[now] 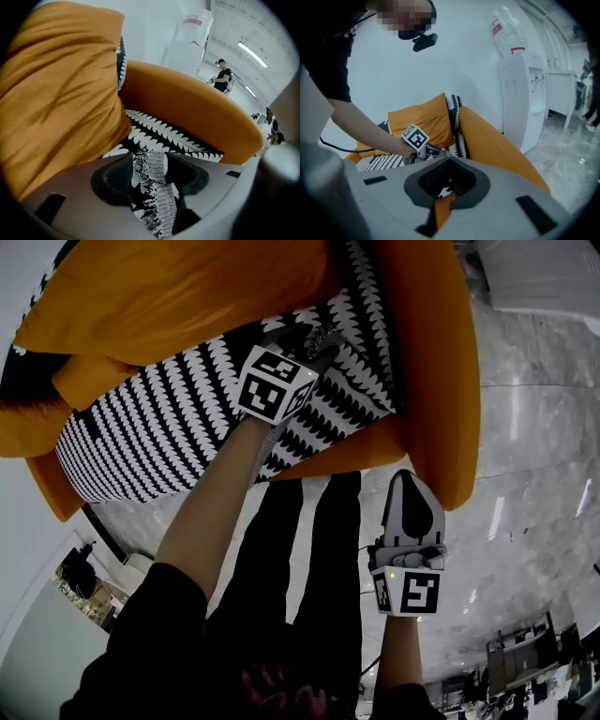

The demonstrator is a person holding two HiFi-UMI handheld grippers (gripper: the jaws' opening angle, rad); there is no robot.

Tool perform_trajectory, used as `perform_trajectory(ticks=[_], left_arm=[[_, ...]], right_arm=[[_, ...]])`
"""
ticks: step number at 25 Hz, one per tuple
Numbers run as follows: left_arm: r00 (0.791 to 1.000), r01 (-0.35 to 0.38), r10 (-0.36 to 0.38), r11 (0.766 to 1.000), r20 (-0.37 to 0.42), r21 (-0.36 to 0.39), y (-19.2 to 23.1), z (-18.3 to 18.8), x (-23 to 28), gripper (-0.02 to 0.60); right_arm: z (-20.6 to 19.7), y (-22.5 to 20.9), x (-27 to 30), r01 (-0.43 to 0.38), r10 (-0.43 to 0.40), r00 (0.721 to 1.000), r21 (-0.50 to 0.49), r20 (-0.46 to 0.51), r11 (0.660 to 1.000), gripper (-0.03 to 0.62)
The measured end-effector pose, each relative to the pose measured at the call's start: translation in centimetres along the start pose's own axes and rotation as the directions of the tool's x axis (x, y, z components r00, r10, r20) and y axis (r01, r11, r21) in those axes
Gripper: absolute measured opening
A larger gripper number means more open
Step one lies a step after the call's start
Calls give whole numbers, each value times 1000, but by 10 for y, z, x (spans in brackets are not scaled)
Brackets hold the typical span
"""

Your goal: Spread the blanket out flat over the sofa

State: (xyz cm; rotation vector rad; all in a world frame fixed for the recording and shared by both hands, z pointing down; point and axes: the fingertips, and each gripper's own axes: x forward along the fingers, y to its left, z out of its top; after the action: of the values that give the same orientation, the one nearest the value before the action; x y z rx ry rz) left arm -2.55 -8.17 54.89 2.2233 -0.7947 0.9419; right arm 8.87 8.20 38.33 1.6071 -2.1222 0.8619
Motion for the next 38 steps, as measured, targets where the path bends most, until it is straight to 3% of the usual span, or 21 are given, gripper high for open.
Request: perform_trajectory(ticks=[5, 11, 15, 16, 32, 38], left_arm=[[999, 6, -7, 1000, -48, -16, 13, -14, 10, 213], [997, -14, 18, 999, -72, 48, 15, -20, 6, 210], [997, 6, 1, 996, -77, 87, 1, -16, 5, 46], [997, 9, -2, 995, -74, 101, -5, -13, 5, 35], [1000, 22, -24, 994, 14, 107, -23, -4, -24, 28], [998, 36, -41, 993, 44, 113, -44, -2, -30, 26]], right_arm=[[-4, 18, 6, -23, 23, 1000, -12, -14, 1000, 20], [-9, 23, 5, -22, 22, 1000, -4, -13, 1000, 20], [-10, 16, -1, -18, 18, 1000, 0, -19, 1000, 20], [-8, 12, -4, -16, 16, 1000, -1, -18, 1000, 20], [-8, 20, -16, 32, -32, 999, 19, 34, 999, 20], [-19, 14, -28, 70, -75, 995, 85, 61, 994, 20]])
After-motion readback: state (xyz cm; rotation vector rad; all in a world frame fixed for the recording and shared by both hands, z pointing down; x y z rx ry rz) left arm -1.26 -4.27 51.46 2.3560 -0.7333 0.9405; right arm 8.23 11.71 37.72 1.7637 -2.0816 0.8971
